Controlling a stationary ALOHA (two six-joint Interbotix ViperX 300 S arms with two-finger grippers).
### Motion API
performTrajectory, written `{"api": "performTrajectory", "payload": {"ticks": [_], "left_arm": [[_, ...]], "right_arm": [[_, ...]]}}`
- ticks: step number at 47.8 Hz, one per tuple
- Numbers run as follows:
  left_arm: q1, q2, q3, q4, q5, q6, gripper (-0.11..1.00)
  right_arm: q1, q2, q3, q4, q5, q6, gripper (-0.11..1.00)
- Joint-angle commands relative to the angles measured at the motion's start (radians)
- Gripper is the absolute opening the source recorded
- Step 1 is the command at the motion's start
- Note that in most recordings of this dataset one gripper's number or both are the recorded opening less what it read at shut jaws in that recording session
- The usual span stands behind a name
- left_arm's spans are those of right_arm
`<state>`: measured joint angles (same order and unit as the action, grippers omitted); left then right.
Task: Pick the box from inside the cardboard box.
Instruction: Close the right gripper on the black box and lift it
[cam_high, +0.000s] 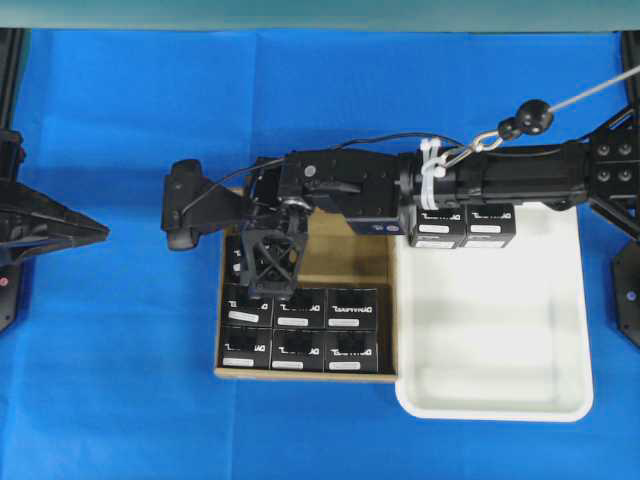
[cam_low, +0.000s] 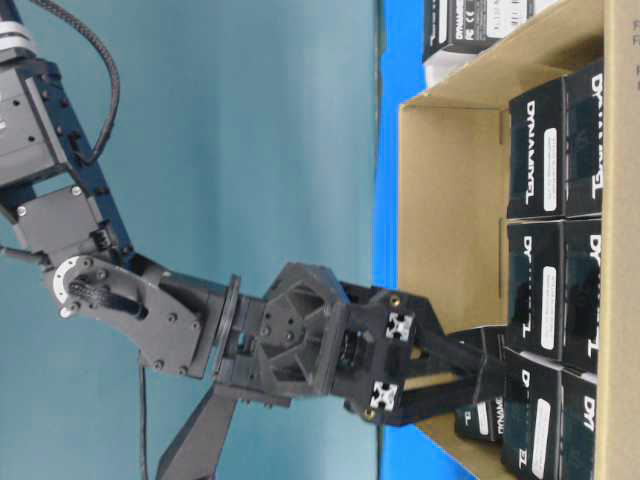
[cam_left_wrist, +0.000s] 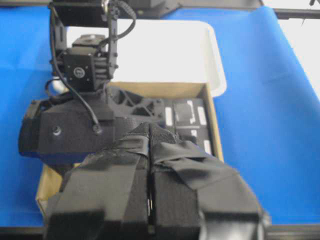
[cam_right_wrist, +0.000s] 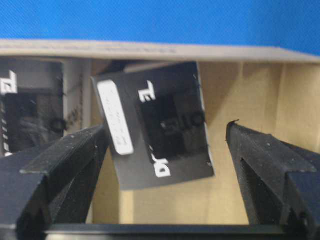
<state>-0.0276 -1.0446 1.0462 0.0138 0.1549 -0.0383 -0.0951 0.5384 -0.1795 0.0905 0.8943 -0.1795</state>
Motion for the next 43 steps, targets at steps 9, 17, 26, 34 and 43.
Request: {"api": "performTrajectory", "payload": {"ticks": [9, 17, 26, 34, 43], "left_arm": [[-0.002, 0.008, -0.028, 0.003, -0.005, -0.002, -0.06], [-0.002, 0.006, -0.029, 0.003, -0.005, 0.000, -0.06], [-0.002, 0.006, -0.029, 0.003, -0.005, -0.002, -0.06], [-0.002, 0.005, -0.029, 0.003, -0.005, -0.002, -0.06], [-0.002, 0.006, -0.029, 0.003, -0.005, -0.002, -0.06]], "right_arm": [[-0.006, 0.000, -0.012, -0.005, -0.031, 0.009, 0.92], [-0.023, 0.003, -0.012, -0.009, -0.031, 0.012, 0.92], [-0.043, 0.005, -0.011, -0.014, -0.034, 0.012, 0.92], [-0.041, 0.006, -0.011, -0.014, -0.031, 0.011, 0.92], [-0.029, 0.006, -0.008, -0.014, -0.032, 0.005, 0.92]]}}
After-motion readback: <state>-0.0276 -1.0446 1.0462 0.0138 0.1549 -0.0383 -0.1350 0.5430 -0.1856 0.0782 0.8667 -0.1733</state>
